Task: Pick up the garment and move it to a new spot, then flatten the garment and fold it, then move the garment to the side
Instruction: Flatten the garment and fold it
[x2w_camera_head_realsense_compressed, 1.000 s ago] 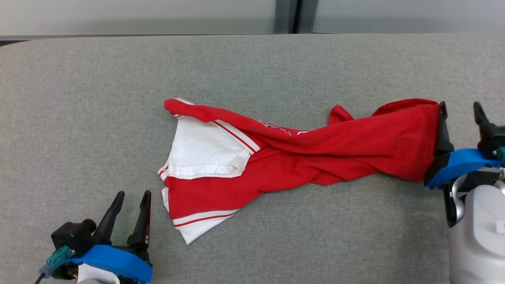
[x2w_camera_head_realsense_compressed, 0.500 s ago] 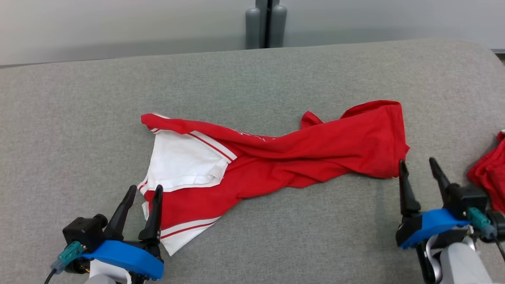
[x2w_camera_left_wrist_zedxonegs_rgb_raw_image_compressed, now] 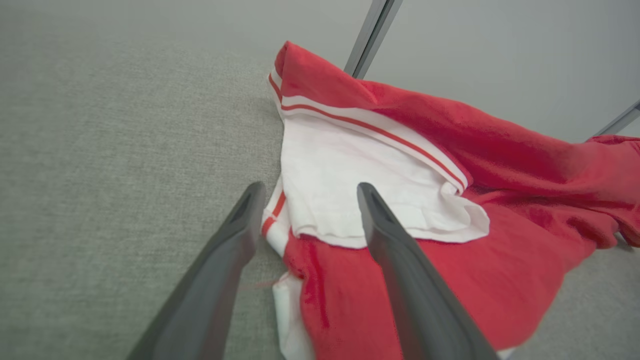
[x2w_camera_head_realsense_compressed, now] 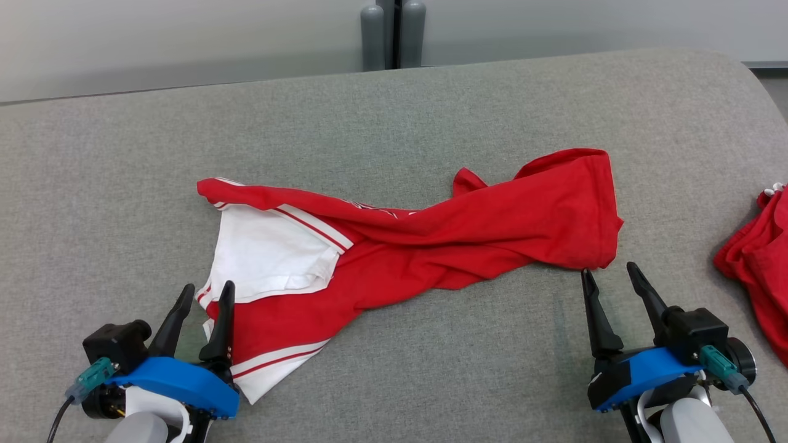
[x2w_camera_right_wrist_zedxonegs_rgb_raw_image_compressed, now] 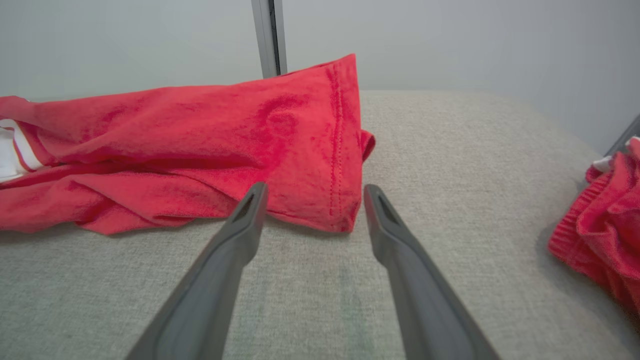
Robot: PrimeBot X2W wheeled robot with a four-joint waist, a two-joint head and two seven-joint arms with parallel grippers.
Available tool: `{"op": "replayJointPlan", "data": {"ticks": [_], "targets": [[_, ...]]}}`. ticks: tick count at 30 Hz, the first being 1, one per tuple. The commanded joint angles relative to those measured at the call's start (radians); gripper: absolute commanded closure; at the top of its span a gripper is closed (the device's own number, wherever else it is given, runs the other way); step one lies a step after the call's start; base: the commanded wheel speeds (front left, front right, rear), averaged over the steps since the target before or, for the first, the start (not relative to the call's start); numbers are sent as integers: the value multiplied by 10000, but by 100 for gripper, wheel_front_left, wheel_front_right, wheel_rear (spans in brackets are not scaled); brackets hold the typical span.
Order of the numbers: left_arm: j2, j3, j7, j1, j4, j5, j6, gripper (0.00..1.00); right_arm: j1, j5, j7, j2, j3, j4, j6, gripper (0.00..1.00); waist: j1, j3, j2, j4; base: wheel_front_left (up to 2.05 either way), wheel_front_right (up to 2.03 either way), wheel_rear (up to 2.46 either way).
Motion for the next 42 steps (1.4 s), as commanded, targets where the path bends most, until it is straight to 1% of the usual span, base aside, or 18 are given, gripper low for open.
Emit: {"op": "replayJointPlan", "data": {"ticks": [1, 5, 9, 13, 18, 22, 23, 24, 25, 26, 30, 34, 38, 42], "targets": [[121, -130, -25, -307, 135, -159, -11, 0, 86, 96, -34, -45, 77, -73, 1, 0, 0, 58, 0, -38, 0, 0, 0], [349, -642, -25, -579, 382, -287, -11, 0, 143, 100, -34, -45, 151, -139, 1, 0, 0, 135, 0, -94, 0, 0, 0], [377, -1236, -25, -610, 590, -585, -11, 0, 243, 173, -35, -45, 127, -145, 1, 0, 0, 173, 0, -139, 0, 0, 0], [476, -1371, -25, -711, 713, -813, -11, 0, 192, 222, -35, -45, 203, -153, 1, 0, 0, 211, 0, -195, 0, 0, 0], [534, -1251, -25, -785, 902, -942, -11, 0, 141, 290, -35, -45, 286, -198, 1, 0, 0, 263, 0, -274, 0, 0, 0], [573, -1444, -24, -901, 867, -1033, -11, 0, 125, 313, -35, -45, 297, -199, 1, 0, 0, 301, 0, -316, 0, 0, 0], [582, -1473, -24, -924, 838, -1060, -11, 8, 126, 329, -35, -45, 304, -193, 1, 0, 0, 304, 0, -323, 0, 0, 0], [598, -1510, -24, -945, 798, -1092, -11, 42, 125, 335, -35, -45, 309, -182, 1, 0, 0, 303, 0, -327, 0, 0, 0], [620, -1520, -24, -968, 742, -1098, -11, 81, 123, 342, -35, -45, 312, -172, 1, 0, 0, 299, 0, -331, 0, 0, 0], [639, -1506, -25, -984, 662, -1054, -11, 100, 124, 367, -35, -45, 309, -159, 1, 0, 0, 292, 0, -331, 0, 0, 0], [655, -1394, -25, -926, 359, -938, -11, 100, 149, 402, -35, -45, 273, -99, 1, 0, 0, 203, 0, -296, 0, 0, 0], [516, -1089, -27, -781, -261, -613, -11, 100, 271, 391, -35, -45, 149, 49, 1, 0, 0, -60, 0, -154, 0, 0, 0], [222, -905, -27, -438, -835, -262, -11, 100, 452, 440, -35, -47, 3, 315, -1, 0, 0, -608, 0, 104, 0, 0, 0], [-163, -804, -25, 44, -1075, -15, -11, 100, 633, 523, -34, -45, -147, 651, 1, 0, 0, -1330, 0, 416, 0, 0, 0]]}}
